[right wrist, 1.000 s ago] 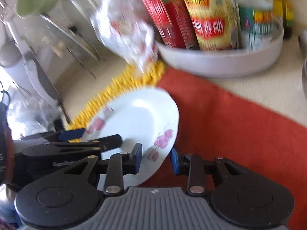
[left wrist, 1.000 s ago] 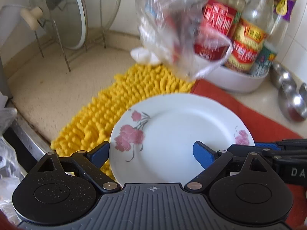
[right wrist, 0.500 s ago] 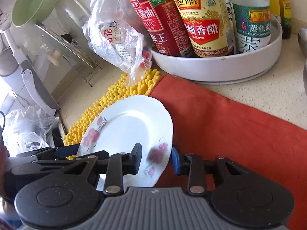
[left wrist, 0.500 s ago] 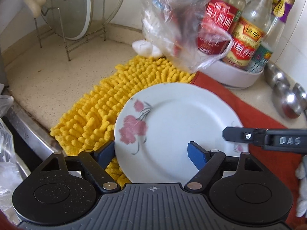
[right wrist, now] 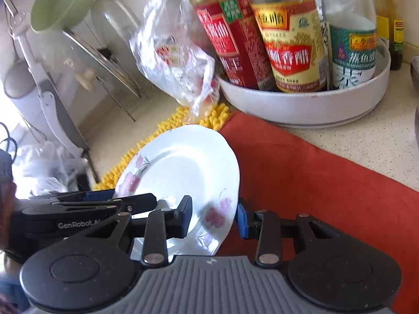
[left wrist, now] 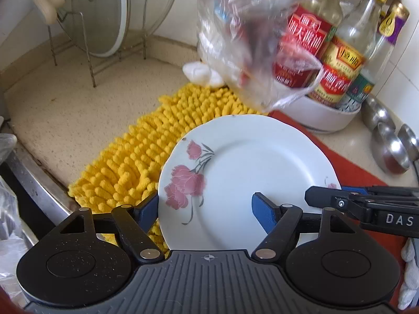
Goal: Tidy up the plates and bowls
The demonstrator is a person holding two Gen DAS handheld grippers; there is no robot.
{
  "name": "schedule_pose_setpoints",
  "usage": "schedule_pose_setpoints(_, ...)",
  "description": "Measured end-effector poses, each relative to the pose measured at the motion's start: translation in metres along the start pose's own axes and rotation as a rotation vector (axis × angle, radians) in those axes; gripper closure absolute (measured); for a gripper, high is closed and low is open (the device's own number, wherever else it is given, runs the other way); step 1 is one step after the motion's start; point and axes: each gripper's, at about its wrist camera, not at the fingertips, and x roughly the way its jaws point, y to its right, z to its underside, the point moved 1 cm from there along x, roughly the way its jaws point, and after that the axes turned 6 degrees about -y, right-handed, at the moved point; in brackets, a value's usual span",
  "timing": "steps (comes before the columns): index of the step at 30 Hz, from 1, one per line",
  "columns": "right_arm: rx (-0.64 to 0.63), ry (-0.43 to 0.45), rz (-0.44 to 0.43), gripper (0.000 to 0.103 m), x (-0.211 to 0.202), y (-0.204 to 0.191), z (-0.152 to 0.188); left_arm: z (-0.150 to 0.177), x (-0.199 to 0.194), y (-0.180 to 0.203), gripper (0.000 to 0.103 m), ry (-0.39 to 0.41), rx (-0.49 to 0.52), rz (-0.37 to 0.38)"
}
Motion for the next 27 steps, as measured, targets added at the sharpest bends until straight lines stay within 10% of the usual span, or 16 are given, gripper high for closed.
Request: schedule_pose_setpoints(27, 0.174, 0.080, 0.055, 0.065, -0.084, 0.068, 0.042, 0.012, -0.005, 0.100, 0.022, 0.008, 0.178, 0.056)
